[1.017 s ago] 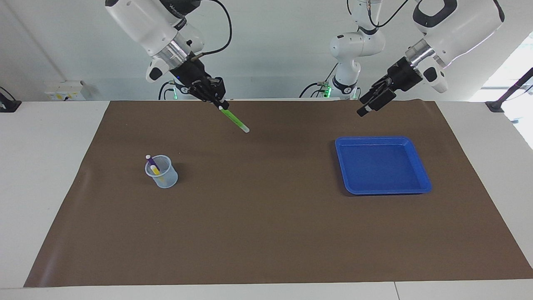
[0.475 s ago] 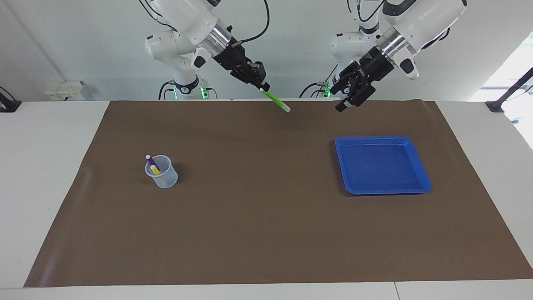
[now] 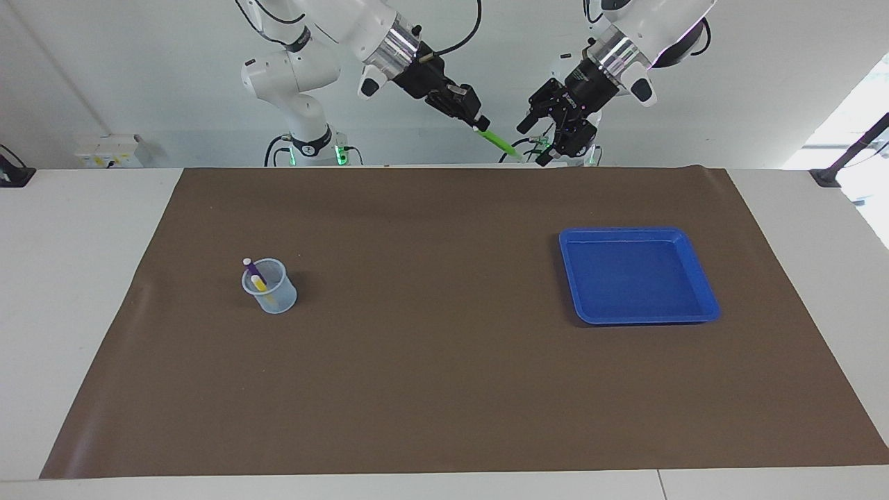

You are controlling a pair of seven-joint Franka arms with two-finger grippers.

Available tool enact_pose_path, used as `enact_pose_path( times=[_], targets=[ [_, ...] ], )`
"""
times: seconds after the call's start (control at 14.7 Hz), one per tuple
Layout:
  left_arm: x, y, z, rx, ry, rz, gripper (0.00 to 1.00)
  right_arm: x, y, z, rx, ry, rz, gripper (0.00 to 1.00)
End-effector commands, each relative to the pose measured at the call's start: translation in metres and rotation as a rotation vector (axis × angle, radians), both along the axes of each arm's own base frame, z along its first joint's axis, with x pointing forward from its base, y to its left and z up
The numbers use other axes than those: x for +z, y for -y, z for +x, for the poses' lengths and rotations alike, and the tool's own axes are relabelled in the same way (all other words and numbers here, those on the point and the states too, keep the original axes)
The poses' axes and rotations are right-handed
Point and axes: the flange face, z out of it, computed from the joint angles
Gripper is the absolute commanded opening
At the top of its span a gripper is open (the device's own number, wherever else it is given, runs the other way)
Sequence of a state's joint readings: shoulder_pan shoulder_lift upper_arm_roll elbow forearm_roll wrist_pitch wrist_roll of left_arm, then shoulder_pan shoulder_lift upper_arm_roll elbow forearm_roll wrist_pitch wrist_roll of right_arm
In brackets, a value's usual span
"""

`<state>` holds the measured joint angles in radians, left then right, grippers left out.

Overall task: Right arm passes pens to left for tray arrangement
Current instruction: 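Close the left gripper on the green pen and open the right gripper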

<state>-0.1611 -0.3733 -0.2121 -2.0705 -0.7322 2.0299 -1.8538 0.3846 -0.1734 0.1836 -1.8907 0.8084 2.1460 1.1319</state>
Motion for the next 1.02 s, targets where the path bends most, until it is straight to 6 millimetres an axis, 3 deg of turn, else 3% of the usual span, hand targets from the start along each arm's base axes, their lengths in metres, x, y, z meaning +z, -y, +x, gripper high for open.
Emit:
enact_pose_path(
  times=[0.0,0.14,0.41,0.68,0.95],
  targets=[
    [-0.010,0.008,-0.021,0.020,-0.015,0.013,1.00,0.005,-0.004,0.003,-0.026,-0.019,0.033,0.00],
    [-0.016,0.020,-0.035,-0.014,-0.013,0.034,1.00,0.005,-0.005,0.003,-0.026,-0.017,0.034,0.00],
    [-0.015,0.019,-0.036,-0.006,-0.006,0.034,1.00,0.006,-0.010,0.000,-0.021,-0.011,0.035,0.00],
    [-0.017,0.018,-0.036,-0.003,-0.004,0.035,0.68,0.006,-0.010,0.000,-0.020,-0.011,0.034,0.00],
    [-0.018,0.017,-0.035,0.001,-0.008,0.035,0.51,0.006,-0.009,0.000,-0.020,-0.009,0.033,0.00]
  ],
)
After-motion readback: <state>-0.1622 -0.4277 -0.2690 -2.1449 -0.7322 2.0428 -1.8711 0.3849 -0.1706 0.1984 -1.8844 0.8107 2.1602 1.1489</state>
